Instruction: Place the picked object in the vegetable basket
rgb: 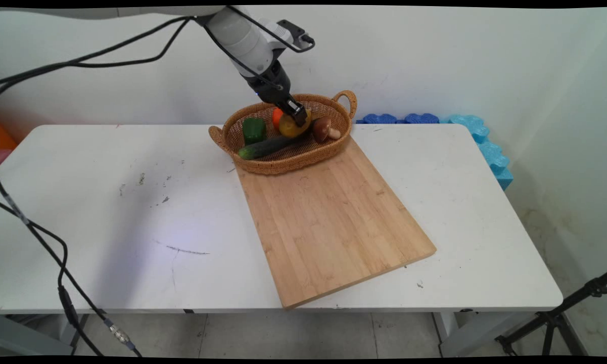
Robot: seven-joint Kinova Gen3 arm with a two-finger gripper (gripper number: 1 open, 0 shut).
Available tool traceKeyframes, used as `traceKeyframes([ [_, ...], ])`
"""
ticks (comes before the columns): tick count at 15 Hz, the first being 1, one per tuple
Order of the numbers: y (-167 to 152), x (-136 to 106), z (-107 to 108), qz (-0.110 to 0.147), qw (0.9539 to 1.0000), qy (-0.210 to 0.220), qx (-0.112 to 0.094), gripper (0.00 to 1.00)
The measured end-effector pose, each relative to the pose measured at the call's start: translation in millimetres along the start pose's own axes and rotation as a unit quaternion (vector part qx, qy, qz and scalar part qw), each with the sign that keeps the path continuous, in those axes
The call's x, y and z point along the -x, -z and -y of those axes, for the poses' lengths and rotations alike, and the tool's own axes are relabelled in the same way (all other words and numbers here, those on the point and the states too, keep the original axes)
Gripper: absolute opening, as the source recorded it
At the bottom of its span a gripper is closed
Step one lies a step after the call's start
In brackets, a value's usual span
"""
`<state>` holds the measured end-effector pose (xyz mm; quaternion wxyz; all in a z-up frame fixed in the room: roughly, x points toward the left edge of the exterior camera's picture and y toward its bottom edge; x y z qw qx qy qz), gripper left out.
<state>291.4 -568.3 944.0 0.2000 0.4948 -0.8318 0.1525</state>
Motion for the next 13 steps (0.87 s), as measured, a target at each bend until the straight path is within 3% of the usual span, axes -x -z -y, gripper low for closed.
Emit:
traceKeyframes([
  [9,-30,0,2,-0.005,0.9998,0.013,0.016,0.0],
  [10,-32,0,1,-0.007,0.9997,0.012,0.018,1.0],
  [13,-32,0,-1,-0.014,0.9996,0.006,0.024,1.0],
])
